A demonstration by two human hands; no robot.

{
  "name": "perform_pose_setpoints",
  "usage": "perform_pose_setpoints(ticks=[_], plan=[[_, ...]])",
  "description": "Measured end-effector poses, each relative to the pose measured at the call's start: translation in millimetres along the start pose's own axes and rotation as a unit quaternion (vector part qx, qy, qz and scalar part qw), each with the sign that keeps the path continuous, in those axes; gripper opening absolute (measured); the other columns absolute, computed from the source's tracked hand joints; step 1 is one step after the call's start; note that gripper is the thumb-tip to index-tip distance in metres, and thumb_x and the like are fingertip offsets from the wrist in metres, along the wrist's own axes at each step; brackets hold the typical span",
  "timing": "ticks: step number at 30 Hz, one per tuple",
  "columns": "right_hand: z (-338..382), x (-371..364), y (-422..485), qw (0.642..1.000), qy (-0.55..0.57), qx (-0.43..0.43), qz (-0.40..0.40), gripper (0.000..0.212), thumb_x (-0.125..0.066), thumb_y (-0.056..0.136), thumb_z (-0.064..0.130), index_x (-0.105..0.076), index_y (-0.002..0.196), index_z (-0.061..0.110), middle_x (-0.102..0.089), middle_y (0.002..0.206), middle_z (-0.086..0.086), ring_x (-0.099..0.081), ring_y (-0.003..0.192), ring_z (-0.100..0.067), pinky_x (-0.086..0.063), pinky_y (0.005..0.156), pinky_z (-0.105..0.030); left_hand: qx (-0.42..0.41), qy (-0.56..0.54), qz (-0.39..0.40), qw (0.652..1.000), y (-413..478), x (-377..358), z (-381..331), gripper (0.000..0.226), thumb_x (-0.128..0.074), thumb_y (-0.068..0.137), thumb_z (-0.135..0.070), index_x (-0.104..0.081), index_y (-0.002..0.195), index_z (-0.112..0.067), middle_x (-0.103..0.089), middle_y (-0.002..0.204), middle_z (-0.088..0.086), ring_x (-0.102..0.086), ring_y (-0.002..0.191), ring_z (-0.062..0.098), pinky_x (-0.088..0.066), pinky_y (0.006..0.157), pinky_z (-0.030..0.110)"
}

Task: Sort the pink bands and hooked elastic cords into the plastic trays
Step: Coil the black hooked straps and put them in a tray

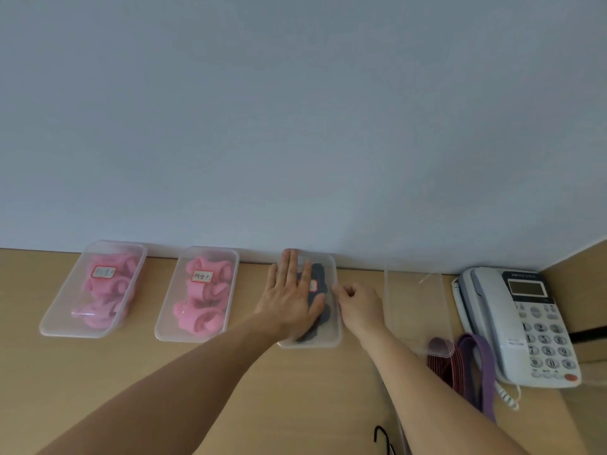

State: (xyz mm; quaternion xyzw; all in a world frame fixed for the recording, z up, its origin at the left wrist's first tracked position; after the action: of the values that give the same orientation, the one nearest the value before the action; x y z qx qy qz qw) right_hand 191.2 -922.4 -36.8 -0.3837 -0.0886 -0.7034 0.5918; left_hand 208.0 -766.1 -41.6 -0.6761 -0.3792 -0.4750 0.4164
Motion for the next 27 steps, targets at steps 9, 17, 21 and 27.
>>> perform_pose_setpoints(ticks=[9, 17, 21, 27], plan=[[-15, -16, -51, 0.982, 0.119, -0.05, 0.137, 0.021, -0.066, 0.092, 0.026, -0.064, 0.086, 0.006, -0.063, 0.055, -0.001, -0.054, 0.041, -0.007, -0.042, 0.043, -0.024, 0.041, 0.017, -0.058, 0.997, -11, -7, 21, 0.073, -0.001, 0.096, -0.051, 0.009, 0.153, -0.007, 0.022, 0.16, 0.008, 0.032, 0.142, 0.02, 0.019, 0.116, 0.038], [-12, -11, -40, 0.994, 0.087, -0.02, 0.07, 0.019, -0.068, 0.09, 0.033, -0.067, 0.085, 0.014, -0.067, 0.06, -0.001, -0.059, 0.046, -0.007, -0.05, 0.053, -0.027, 0.049, -0.036, -0.029, 0.998, -7, 1, 18, 0.074, -0.015, 0.101, -0.051, 0.012, 0.153, -0.006, 0.023, 0.16, 0.012, 0.028, 0.145, 0.022, 0.015, 0.117, 0.038], [-10, -10, -47, 0.994, 0.092, -0.019, 0.049, 0.018, -0.065, 0.093, 0.034, -0.064, 0.088, 0.017, -0.067, 0.062, -0.002, -0.056, 0.041, -0.007, -0.045, 0.045, -0.023, 0.017, -0.006, -0.039, 0.999, -26, 11, 19, 0.081, -0.008, 0.093, -0.063, 0.022, 0.15, -0.014, 0.034, 0.156, 0.008, 0.038, 0.141, 0.021, 0.019, 0.116, 0.042], [-16, -7, -60, 0.973, 0.19, -0.019, 0.129, 0.016, -0.073, 0.087, 0.016, -0.062, 0.098, 0.016, -0.065, 0.074, -0.009, -0.06, 0.049, -0.012, -0.051, 0.048, -0.024, 0.021, 0.021, -0.009, 1.0, -36, -2, 14, 0.083, -0.011, 0.096, -0.063, 0.02, 0.151, -0.009, 0.029, 0.159, 0.009, 0.035, 0.142, 0.021, 0.02, 0.117, 0.039]])
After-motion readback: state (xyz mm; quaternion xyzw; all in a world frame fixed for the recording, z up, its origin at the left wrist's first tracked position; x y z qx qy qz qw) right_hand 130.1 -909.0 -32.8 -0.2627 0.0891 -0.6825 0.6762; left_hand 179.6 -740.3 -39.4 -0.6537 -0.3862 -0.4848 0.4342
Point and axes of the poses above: each hand's wrist, its own y-axis towards the middle knuckle, its own x-axis out of the back of the hand, z = x × y, the point moved 4 cm from there along y, towards the middle knuckle
